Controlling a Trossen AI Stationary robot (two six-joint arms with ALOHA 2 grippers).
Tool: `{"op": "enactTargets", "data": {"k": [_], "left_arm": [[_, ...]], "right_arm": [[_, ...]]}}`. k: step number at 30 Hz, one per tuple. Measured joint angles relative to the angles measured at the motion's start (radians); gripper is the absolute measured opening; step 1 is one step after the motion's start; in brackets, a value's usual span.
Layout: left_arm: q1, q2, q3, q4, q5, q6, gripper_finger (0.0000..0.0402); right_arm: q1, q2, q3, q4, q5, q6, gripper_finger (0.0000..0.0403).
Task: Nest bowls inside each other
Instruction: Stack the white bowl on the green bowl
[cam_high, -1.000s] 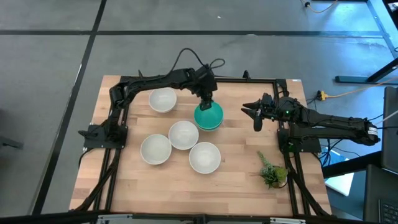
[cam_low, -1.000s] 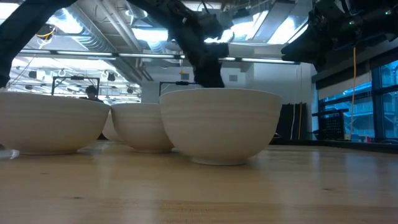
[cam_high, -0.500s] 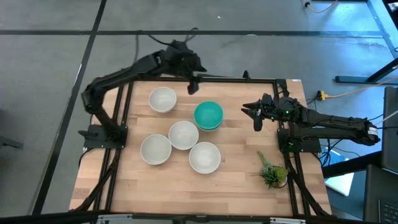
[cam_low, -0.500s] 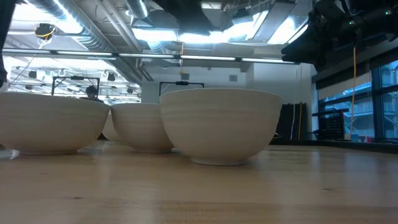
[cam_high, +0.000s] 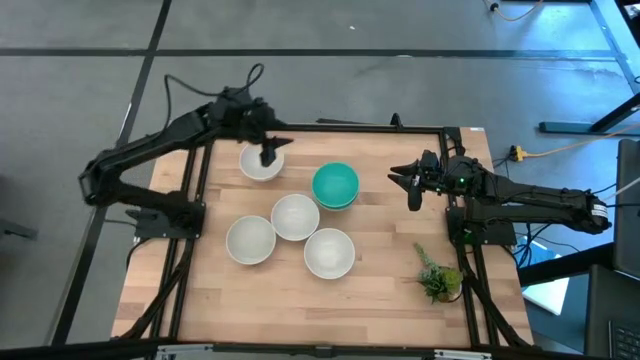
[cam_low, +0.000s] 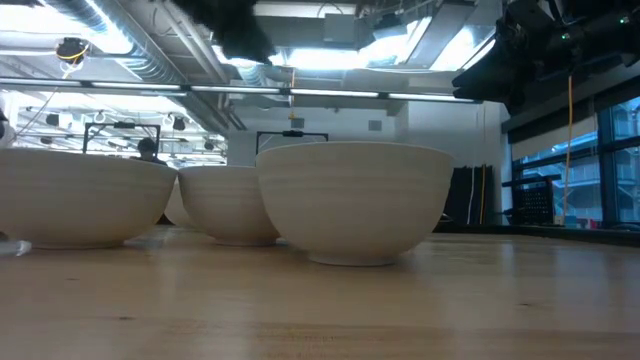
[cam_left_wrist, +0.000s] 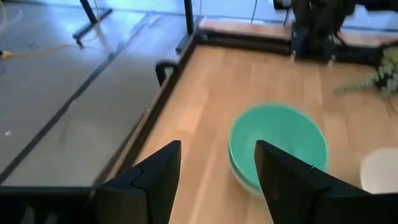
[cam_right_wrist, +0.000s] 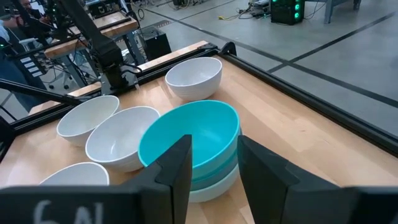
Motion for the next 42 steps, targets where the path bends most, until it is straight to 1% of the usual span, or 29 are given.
{"op": "enactTargets", "data": {"k": [3,6,10,14,19,21,24,29,31,34,36,38,42], "left_arm": [[0.0,-0.083,-0.08,-0.029,0.0,-0.011,0.0199],[0.0,-0.143,-0.138,-0.09,0.0,-0.055,0.0199],[-0.014,-0.199,-0.198,-0.15,-0.001,-0.1,0.0199],[-0.023,-0.223,-0.243,-0.227,-0.005,-0.109,0.0199],[-0.049,-0.209,-0.276,-0.329,-0.123,-0.159,0.0199],[-0.071,-0.2,-0.289,-0.354,-0.151,-0.16,0.0199],[-0.114,-0.189,-0.311,-0.347,-0.179,-0.158,0.0199],[-0.2,-0.16,-0.345,-0.35,-0.304,-0.125,0.0199],[-0.231,-0.147,-0.353,-0.337,-0.347,-0.089,0.0199],[-0.266,-0.132,-0.368,-0.31,-0.375,-0.035,0.0199],[-0.278,-0.118,-0.376,-0.287,-0.387,-0.027,0.0199],[-0.28,-0.105,-0.387,-0.284,-0.407,-0.027,0.0199],[-0.27,-0.069,-0.397,-0.262,-0.41,-0.027,0.0199]], "right_arm": [[0.0,0.0,0.0,0.0,0.0,-0.002,0.0129],[0.0,0.0,0.0,0.0,0.0,-0.002,0.0129],[0.0,0.0,0.0,0.0,0.0,-0.004,0.0129],[0.0,0.0,0.0,0.0,0.0,-0.006,0.0129],[0.0,0.0,0.0,0.0,0.0,-0.005,0.0129],[0.0,0.0,0.0,0.0,0.0,-0.003,0.0129],[0.0,0.0,0.0,0.0,0.0,-0.003,0.0129],[0.0,0.0,0.0,0.0,0.0,0.001,0.0129],[0.0,0.0,0.0,0.0,0.0,0.0,0.0129],[0.0,0.0,0.0,0.0,0.0,0.001,0.0129],[0.0,0.0,0.0,0.0,0.0,0.001,0.0129],[0.0,0.0,0.0,0.0,0.0,0.001,0.0129],[0.0,0.001,0.0,0.0,0.0,0.001,0.0129]]}}
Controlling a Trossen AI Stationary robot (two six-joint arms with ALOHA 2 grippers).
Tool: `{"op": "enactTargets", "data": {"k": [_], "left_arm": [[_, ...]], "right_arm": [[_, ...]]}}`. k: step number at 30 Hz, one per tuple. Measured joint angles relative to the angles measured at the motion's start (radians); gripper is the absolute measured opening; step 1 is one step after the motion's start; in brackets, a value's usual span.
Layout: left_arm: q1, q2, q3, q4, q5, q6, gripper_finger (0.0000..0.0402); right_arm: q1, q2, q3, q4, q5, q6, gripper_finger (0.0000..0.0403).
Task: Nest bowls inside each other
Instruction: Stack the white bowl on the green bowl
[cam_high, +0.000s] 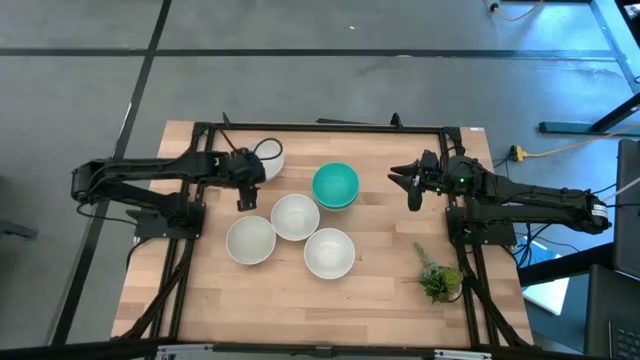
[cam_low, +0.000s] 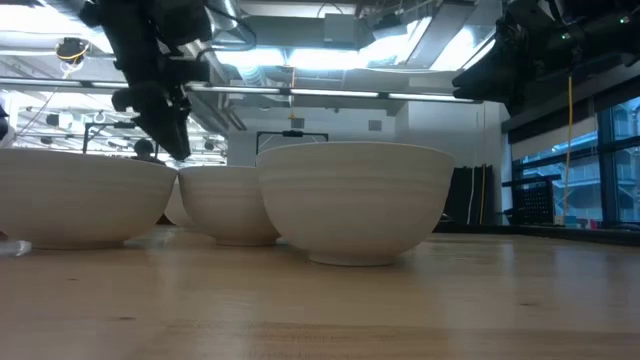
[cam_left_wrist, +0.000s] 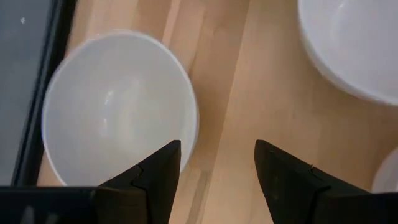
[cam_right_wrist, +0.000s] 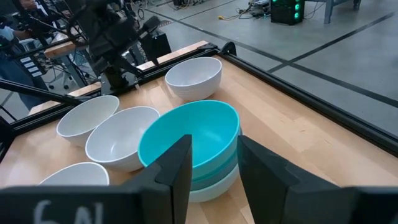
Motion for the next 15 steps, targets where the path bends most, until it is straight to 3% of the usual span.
{"op": "enactTargets", "data": {"k": [15], "left_arm": [[0.096,0.119,0.0,0.052,0.037,0.028,0.0199]], "right_arm": [[0.0,0.0,0.0,0.0,0.0,0.003,0.0129]]}}
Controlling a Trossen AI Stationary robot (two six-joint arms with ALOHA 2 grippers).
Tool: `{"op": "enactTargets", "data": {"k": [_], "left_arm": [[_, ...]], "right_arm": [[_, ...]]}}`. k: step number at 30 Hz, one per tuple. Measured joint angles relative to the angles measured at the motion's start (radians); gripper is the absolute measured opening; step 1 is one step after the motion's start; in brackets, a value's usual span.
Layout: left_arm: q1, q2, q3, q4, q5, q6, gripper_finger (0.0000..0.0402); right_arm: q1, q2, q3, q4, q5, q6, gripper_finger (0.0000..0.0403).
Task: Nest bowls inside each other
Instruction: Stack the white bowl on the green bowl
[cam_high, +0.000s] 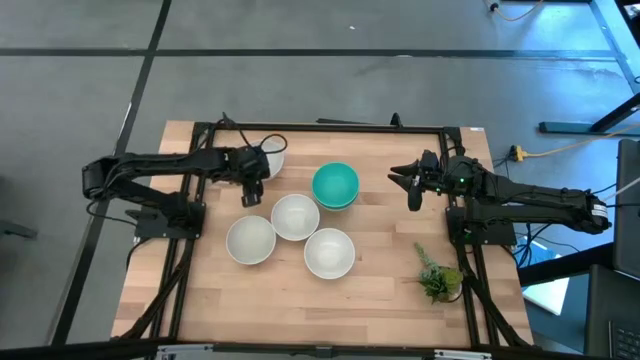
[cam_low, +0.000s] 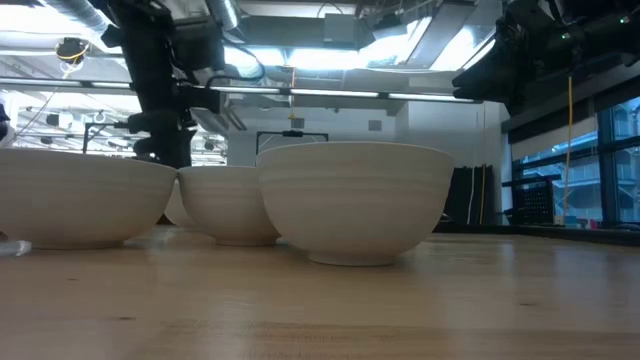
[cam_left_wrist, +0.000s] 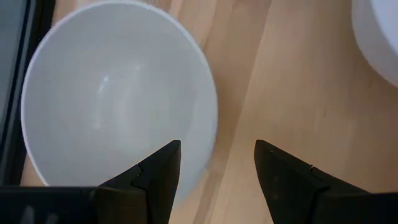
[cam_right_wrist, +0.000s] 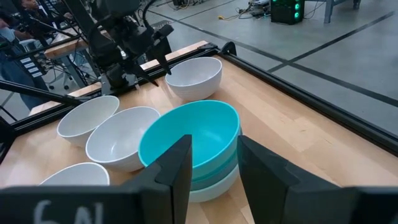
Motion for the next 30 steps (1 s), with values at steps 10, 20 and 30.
{"op": "enactTargets", "data": {"k": [10,20,30], "left_arm": [[0.014,0.056,0.0,0.01,0.006,0.022,0.0199],[0.015,0.088,0.0,0.012,0.008,0.021,0.015],[0.017,0.088,0.0,0.016,0.009,0.023,0.0075]], "right_arm": [[0.0,0.0,0.0,0.0,0.008,-0.004,0.0129],[0.0,0.0,0.0,0.0,0.01,-0.004,0.0129],[0.0,0.0,0.0,0.0,0.01,-0.004,0.0129]]}}
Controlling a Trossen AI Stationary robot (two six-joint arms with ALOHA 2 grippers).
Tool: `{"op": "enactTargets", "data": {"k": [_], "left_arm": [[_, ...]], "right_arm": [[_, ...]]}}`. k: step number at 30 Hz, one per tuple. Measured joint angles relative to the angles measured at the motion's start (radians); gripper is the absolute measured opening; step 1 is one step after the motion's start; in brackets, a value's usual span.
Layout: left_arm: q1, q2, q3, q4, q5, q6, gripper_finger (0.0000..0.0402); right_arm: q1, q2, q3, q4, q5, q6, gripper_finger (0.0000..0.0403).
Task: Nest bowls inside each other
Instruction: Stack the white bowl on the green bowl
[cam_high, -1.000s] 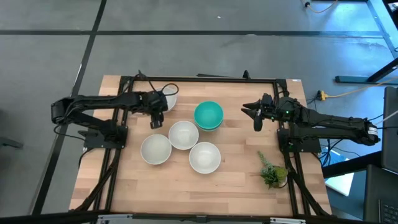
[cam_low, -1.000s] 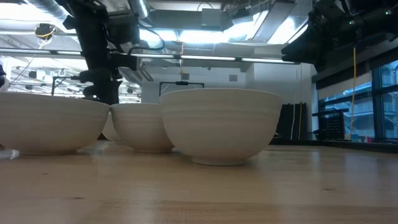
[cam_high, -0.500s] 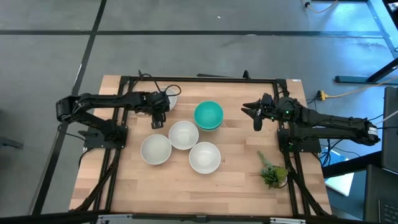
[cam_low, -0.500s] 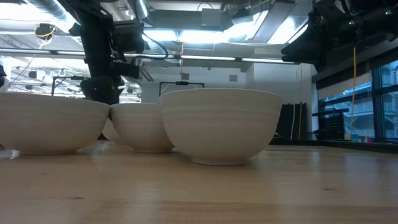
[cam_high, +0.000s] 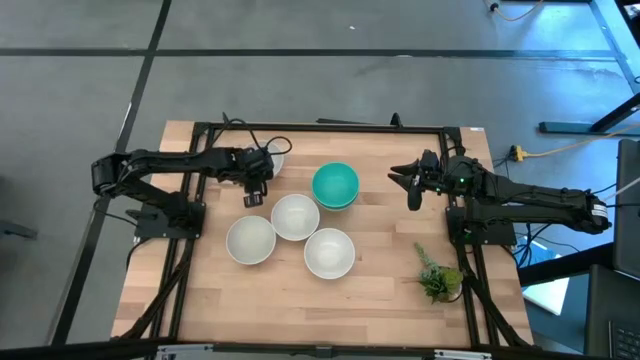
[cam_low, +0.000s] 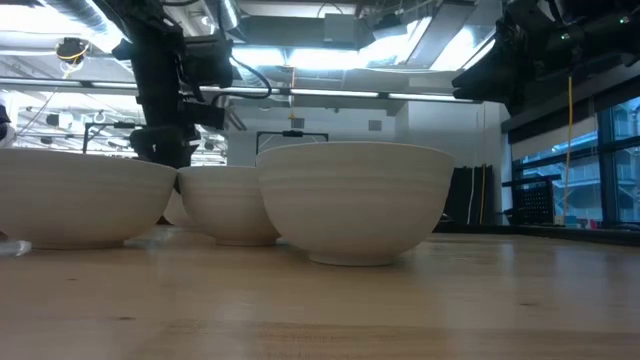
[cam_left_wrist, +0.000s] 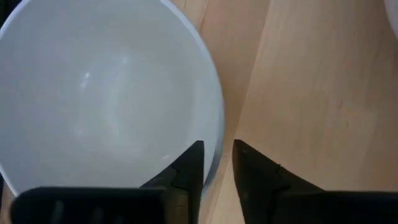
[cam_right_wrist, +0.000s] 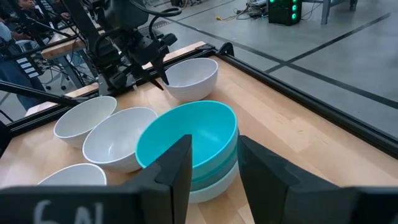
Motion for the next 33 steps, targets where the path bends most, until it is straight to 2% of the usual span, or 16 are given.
{"op": "enactTargets", "data": {"k": [8,15,20,26,31,33], "left_arm": [[0.0,0.0,0.0,-0.003,0.002,-0.001,0.001],[0.0,0.0,0.002,0.003,0.002,-0.014,0.0007],[0.005,-0.018,0.059,-0.001,0.007,-0.028,0.0005],[0.035,-0.045,0.214,-0.043,0.141,-0.053,0.0003],[0.028,-0.044,0.361,-0.039,0.323,-0.054,0.0002],[0.012,-0.044,0.409,-0.038,0.345,-0.059,0.0002]], "right_arm": [[0.0,0.0,0.0,0.0,0.0,0.0,0.0129],[0.0,0.0,0.0,0.0,-0.001,0.002,0.0129],[0.0,0.0,0.0,0.0,-0.001,0.002,0.0129],[0.0,0.0,0.0,0.0,-0.001,0.002,0.0129],[0.0,0.0,0.0,0.0,-0.001,0.003,0.0129],[0.0,0.0,0.0,0.0,-0.001,0.002,0.0129]]}}
